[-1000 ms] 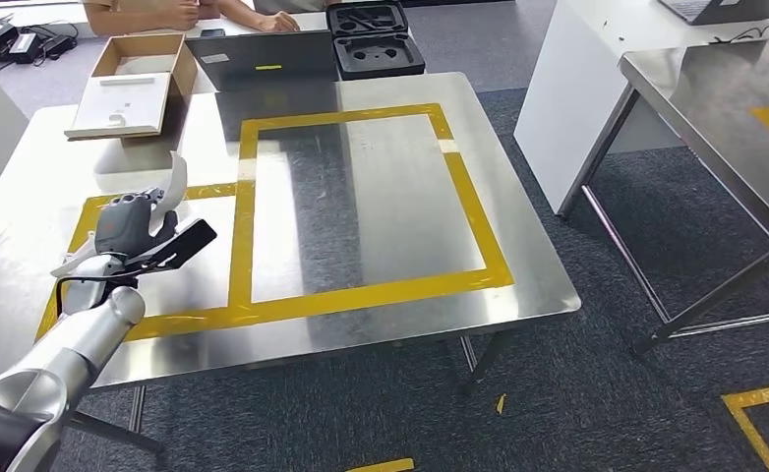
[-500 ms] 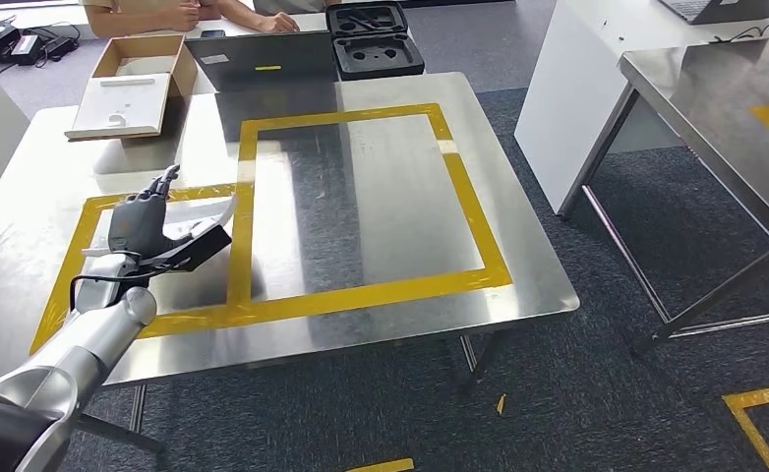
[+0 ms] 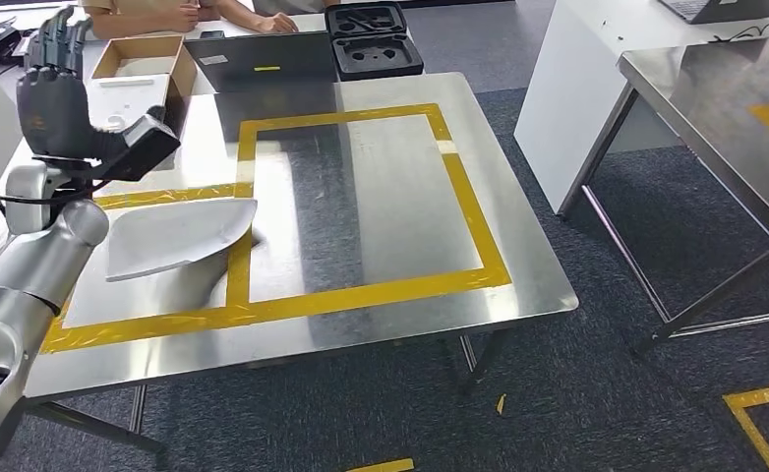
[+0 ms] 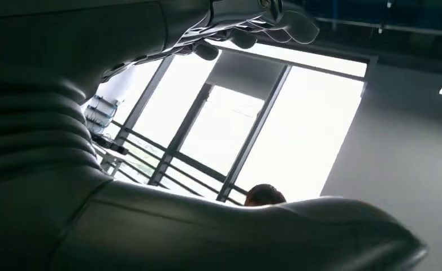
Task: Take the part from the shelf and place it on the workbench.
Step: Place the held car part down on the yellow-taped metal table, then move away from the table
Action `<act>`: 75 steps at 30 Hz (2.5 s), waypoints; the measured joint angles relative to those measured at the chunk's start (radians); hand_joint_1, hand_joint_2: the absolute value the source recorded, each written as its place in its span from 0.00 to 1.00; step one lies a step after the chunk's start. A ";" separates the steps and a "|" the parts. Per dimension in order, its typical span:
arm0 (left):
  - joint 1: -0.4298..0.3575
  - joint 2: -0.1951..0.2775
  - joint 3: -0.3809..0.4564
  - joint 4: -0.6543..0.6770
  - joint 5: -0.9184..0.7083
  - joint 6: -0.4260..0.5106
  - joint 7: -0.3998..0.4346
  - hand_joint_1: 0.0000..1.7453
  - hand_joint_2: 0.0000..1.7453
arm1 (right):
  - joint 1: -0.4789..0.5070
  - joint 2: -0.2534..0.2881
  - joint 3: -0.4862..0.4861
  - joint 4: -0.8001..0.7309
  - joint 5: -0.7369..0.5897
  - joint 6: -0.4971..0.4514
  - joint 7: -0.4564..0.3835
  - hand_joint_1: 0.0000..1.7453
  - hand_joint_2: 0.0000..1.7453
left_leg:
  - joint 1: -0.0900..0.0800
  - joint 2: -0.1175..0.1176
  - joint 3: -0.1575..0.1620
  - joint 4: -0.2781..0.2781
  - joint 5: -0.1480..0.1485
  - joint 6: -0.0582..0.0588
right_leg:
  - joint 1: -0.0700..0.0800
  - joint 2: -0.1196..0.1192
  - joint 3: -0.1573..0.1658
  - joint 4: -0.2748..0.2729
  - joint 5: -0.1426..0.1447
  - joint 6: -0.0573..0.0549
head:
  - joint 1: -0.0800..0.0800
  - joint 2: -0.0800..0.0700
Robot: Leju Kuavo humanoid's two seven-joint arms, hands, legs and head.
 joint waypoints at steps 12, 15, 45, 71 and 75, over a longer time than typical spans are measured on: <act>0.191 0.082 0.051 -0.560 0.018 0.039 -0.027 0.00 0.00 | -0.004 0.005 0.007 0.000 -0.001 -0.004 0.010 0.00 0.00 | 0.005 0.002 0.019 -0.016 -0.006 0.024 | -0.010 -0.003 -0.038 0.106 -0.072 0.029 | 0.006 0.000; 0.212 0.085 0.052 -0.593 0.018 0.039 -0.028 0.00 0.00 | -0.003 0.005 0.008 0.000 -0.002 -0.006 0.010 0.00 0.00 | 0.007 0.003 0.019 -0.013 -0.006 0.024 | -0.020 -0.004 -0.139 0.286 -0.134 0.037 | 0.009 0.000; 0.636 -0.011 0.232 -1.031 0.003 0.068 -0.294 0.00 0.00 | -0.018 0.006 0.027 0.000 -0.004 -0.037 0.043 0.00 0.00 | 0.005 0.009 0.058 -0.004 -0.046 0.025 | -0.020 -0.001 -0.194 0.272 -0.086 0.035 | 0.005 0.000; 0.773 -0.192 0.590 -0.911 -0.070 0.068 -0.310 0.00 0.00 | -0.013 0.007 0.013 0.000 -0.076 -0.058 0.029 0.00 0.00 | -0.001 0.010 0.131 -0.008 -0.109 0.010 | -0.013 -0.008 -0.127 0.021 0.119 0.018 | 0.002 0.000; 0.782 -0.212 0.610 -0.896 -0.080 0.068 -0.310 0.00 0.00 | -0.011 0.007 0.012 0.000 -0.076 -0.060 0.029 0.00 0.00 | 0.003 0.012 0.073 -0.010 -0.057 0.028 | -0.018 -0.005 -0.195 0.226 -0.061 0.037 | 0.005 0.000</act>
